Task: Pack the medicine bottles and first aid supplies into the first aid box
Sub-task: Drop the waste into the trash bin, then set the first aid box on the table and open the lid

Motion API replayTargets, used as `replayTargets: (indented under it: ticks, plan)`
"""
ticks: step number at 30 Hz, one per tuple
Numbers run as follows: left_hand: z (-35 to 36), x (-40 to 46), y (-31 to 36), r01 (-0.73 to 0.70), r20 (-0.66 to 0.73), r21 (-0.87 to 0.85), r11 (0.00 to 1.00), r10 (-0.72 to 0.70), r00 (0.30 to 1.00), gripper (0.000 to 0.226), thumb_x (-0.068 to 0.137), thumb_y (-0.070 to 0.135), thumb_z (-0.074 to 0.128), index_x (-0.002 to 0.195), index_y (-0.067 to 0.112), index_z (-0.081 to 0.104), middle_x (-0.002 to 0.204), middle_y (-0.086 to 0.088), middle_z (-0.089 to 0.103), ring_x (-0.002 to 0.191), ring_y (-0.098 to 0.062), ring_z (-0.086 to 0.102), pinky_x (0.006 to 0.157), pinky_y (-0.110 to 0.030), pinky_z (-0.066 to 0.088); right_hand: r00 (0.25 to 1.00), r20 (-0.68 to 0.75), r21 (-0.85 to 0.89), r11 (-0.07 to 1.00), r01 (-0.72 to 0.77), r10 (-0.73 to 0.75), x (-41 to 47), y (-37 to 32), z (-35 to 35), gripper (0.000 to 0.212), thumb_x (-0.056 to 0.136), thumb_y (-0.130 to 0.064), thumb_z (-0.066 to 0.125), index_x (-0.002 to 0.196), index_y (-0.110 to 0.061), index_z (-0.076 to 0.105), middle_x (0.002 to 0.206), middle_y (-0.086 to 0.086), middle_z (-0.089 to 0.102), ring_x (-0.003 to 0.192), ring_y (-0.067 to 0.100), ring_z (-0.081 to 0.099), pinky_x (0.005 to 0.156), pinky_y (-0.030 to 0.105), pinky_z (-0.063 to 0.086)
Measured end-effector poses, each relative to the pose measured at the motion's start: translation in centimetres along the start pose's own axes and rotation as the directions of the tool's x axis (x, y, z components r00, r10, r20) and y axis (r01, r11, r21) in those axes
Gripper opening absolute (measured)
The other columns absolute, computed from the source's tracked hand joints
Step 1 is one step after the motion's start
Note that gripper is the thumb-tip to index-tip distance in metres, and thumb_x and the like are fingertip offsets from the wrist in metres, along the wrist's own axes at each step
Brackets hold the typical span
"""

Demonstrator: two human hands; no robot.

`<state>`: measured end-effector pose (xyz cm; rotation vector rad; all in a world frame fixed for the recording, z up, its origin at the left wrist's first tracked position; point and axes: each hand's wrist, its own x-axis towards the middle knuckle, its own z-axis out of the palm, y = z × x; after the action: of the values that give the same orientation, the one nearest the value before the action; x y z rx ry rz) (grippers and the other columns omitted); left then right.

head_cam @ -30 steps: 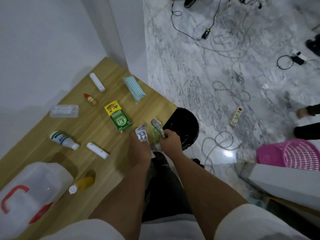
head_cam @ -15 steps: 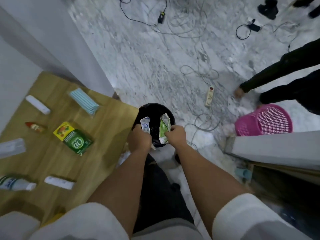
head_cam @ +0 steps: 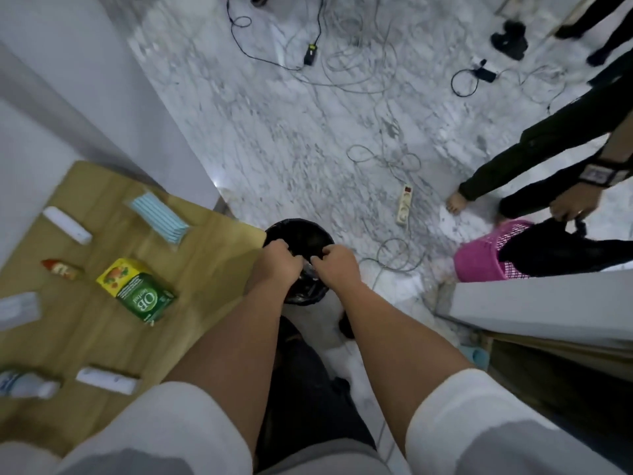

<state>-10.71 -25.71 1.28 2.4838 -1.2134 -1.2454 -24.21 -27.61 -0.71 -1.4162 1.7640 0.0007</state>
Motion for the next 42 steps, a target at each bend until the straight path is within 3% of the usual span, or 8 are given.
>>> replayTargets:
  ticks: [3,8,12,18,22,31,38,42]
  plan:
    - [-3.1,-1.9,-0.7,-0.022,-0.073,0.004,1.000,0.022,0.997,0.041,0.095,0.033,0.063,0.133,0.018,0.064,0.127,-0.005,0.067,0.108,-0.028,0.065,0.073,-0.032,0.044,0.992,0.038,-0.123,0.985,0.125,-0.121,-2.0,-3.1,-0.5,0.038,0.097,-0.038,0.064,0.116,-0.006,0.071,0.099,0.011,0.074,0.096,0.028,0.069,0.077,0.035,0.053]
    - [-10.3,-5.9,-5.1,-0.027,-0.190,0.007,1.000,0.028,0.981,0.039,0.096,0.035,0.057,0.132,0.020,0.061,0.129,-0.003,0.063,0.112,-0.028,0.062,0.079,-0.032,0.044,0.929,0.185,-0.338,0.867,0.367,-0.321,-6.3,-9.5,0.5,0.035,0.100,-0.042,0.059,0.112,-0.011,0.066,0.103,0.008,0.069,0.099,0.033,0.067,0.080,0.042,0.058]
    - [-17.1,-10.9,-12.2,-0.016,-0.382,0.044,0.999,0.031,0.924,0.033,0.093,0.036,0.061,0.120,0.019,0.067,0.121,-0.003,0.069,0.106,-0.028,0.066,0.075,-0.032,0.045,0.846,0.259,-0.469,0.705,0.532,-0.466,-10.9,-15.5,3.2,0.067,0.101,-0.053,0.055,0.153,-0.012,0.048,0.149,0.010,0.055,0.136,0.031,0.052,0.106,0.043,0.048]
    - [-23.4,-21.1,-27.5,0.203,-0.565,-0.061,0.977,-0.201,0.800,0.036,0.088,0.037,0.062,0.121,0.022,0.067,0.122,0.001,0.065,0.115,-0.026,0.064,0.084,-0.034,0.046,0.632,0.359,-0.488,0.439,0.755,-0.687,-19.9,-24.1,11.7,0.058,0.094,-0.057,0.059,0.136,-0.017,0.061,0.135,0.011,0.063,0.127,0.032,0.060,0.100,0.041,0.050]
    - [-23.2,-27.4,-37.3,0.375,-0.629,-0.052,0.925,-0.322,0.707,0.039,0.090,0.033,0.060,0.127,0.019,0.065,0.126,-0.005,0.064,0.117,-0.027,0.062,0.085,-0.034,0.047,0.418,0.461,-0.468,0.186,0.864,-0.782,-27.0,-27.6,18.5,0.056,0.094,-0.054,0.062,0.136,-0.016,0.061,0.132,0.010,0.065,0.125,0.030,0.061,0.097,0.039,0.049]
    - [-20.2,-31.2,-50.6,0.534,-0.793,0.013,0.845,-0.317,0.521,0.038,0.095,0.040,0.060,0.119,0.011,0.065,0.113,-0.009,0.064,0.104,-0.031,0.065,0.072,-0.035,0.042,0.038,0.587,-0.382,-0.236,0.894,-0.809,-34.6,-30.3,33.7,0.067,0.093,-0.060,0.061,0.137,-0.010,0.062,0.140,0.011,0.062,0.129,0.030,0.057,0.103,0.044,0.051]
    - [-15.8,-31.8,-52.1,0.625,-0.921,0.047,0.779,-0.208,0.328,0.039,0.095,0.040,0.061,0.116,0.008,0.067,0.117,-0.015,0.065,0.107,-0.037,0.064,0.074,-0.038,0.044,-0.177,0.466,-0.390,-0.380,0.839,-0.867,-34.7,-26.5,36.3,0.070,0.092,-0.062,0.062,0.136,-0.009,0.063,0.139,0.011,0.064,0.129,0.033,0.057,0.103,0.045,0.050]
    - [-11.9,-34.9,-49.4,0.620,-0.947,0.010,0.785,-0.192,0.258,0.047,0.094,0.048,0.060,0.120,0.009,0.069,0.118,-0.014,0.068,0.107,-0.036,0.065,0.082,-0.042,0.052,-0.218,0.395,-0.376,-0.374,0.848,-0.892,-35.9,-22.1,32.1,0.071,0.091,-0.063,0.062,0.136,-0.008,0.064,0.139,0.011,0.064,0.129,0.032,0.057,0.104,0.046,0.050]
